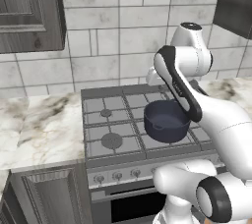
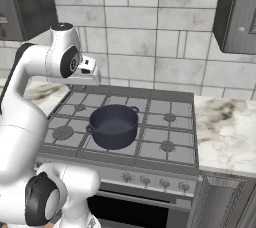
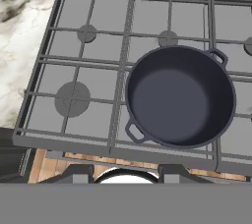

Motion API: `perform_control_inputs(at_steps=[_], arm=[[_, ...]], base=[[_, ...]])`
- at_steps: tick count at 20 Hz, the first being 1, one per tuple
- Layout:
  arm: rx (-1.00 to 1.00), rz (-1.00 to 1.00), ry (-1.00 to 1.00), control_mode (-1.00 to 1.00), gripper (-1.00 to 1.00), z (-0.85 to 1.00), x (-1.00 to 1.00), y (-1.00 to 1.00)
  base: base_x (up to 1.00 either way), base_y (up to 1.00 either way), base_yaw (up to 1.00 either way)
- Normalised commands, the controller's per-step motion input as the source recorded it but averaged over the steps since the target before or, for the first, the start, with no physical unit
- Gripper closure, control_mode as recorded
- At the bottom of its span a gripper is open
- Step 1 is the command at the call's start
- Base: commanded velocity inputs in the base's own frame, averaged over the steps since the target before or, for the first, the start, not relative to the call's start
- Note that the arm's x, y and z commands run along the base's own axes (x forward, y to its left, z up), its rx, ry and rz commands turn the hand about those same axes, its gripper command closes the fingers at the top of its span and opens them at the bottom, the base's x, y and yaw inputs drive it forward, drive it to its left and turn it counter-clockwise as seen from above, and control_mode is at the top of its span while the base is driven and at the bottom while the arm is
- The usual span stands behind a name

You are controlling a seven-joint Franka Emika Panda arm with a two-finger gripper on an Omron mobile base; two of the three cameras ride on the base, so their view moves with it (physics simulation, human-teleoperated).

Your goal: Retrieve the frozen meat and place it in the pot on a burner. Then turn the burner on.

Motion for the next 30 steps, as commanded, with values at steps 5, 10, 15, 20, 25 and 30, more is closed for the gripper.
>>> perform_control_inputs(at_steps=[5,10,15,20,25,30], arm=[[0.00,0.00,0.00,1.00,-1.00,0.00,0.00,0.00],[0.00,0.00,0.00,1.00,-1.00,0.00,0.00,0.00],[0.00,0.00,0.00,1.00,-1.00,0.00,0.00,0.00],[0.00,0.00,0.00,1.00,-1.00,0.00,0.00,0.00],[0.00,0.00,0.00,1.00,-1.00,0.00,0.00,0.00],[0.00,0.00,0.00,1.00,-1.00,0.00,0.00,0.00]], base=[[0.00,0.00,0.00],[0.00,0.00,0.00],[0.00,0.00,0.00],[0.00,0.00,0.00],[0.00,0.00,-0.09],[0.00,0.00,-0.14]])
